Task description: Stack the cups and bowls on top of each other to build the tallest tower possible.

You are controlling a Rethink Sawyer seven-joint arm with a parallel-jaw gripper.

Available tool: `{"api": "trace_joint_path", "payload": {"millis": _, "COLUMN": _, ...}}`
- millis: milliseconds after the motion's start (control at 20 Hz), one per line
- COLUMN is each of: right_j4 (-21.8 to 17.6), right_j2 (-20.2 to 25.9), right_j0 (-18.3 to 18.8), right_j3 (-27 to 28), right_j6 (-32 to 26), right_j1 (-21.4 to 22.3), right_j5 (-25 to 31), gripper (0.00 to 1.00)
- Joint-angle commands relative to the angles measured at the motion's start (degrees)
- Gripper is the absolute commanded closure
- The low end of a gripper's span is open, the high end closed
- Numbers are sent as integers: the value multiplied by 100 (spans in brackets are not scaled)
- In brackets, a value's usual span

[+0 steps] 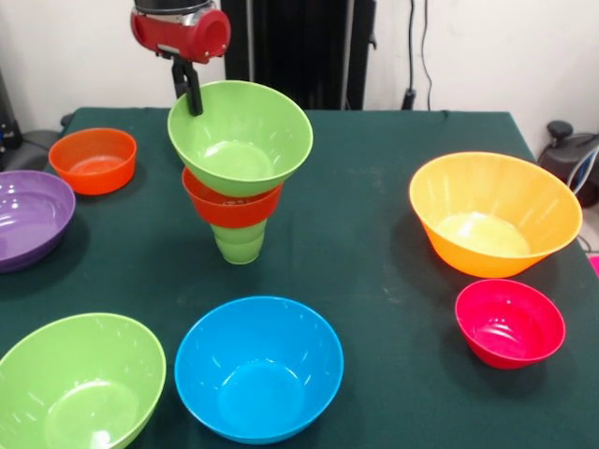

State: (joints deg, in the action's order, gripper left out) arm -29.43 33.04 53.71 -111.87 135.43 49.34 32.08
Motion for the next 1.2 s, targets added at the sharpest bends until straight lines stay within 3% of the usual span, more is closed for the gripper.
{"api": "trace_joint_path", "payload": {"millis": 50, "right_j4": -70, "right_j2": 1, "right_j0": -192, "right_j3": -96, "right_j6": -336, "right_j1": -119, "right_j5": 17, "gripper": 100}}
{"api": "trace_joint_path", "payload": {"millis": 800, "right_j4": -83, "right_j2": 17, "right_j0": -200, "right_j3": -29, "right_j6": -371, "right_j1": -147, "right_j5": 31, "gripper": 100}}
{"api": "trace_joint_path", "payload": {"millis": 1200, "right_j4": -300, "right_j2": 18, "right_j0": -194, "right_j3": 239, "right_j6": -557, "right_j1": -290, "right_j5": -37, "gripper": 100}}
